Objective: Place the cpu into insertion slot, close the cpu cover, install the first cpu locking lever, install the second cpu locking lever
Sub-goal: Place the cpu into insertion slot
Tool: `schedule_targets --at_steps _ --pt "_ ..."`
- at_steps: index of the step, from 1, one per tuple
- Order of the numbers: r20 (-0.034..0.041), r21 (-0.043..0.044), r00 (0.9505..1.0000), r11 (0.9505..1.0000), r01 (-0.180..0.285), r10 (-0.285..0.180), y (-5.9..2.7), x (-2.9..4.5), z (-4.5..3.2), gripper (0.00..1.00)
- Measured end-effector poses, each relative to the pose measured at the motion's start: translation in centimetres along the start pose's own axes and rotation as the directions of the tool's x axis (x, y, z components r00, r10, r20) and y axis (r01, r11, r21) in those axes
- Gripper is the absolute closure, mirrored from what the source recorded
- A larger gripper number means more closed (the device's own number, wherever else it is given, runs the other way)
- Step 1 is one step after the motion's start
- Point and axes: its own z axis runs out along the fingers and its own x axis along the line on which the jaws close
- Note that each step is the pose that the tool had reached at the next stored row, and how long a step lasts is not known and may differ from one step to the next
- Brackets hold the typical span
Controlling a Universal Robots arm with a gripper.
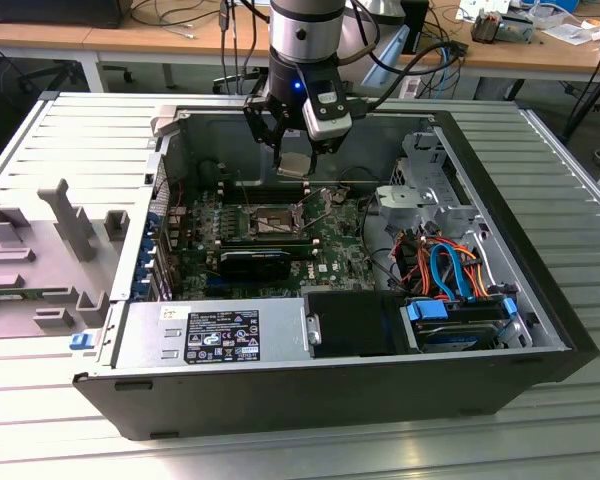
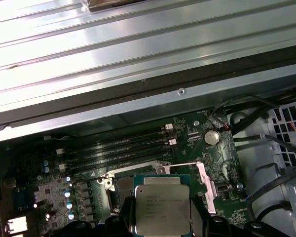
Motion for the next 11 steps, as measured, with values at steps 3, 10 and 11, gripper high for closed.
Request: schedule_targets --at_steps 3,10,11 --pt "0.0003 0.0000 1.0000 1.0000 -0.003 0.003 -0.01 0.00 0.00 0.46" --pt "0.0009 -0.0001 0.9999 0.9999 -0.010 0.010 -0.03 0.00 0.00 0.46" --pt "0.0011 -0.0001 0.9999 0.9999 -0.011 0.011 -0.03 0.00 0.00 0.46"
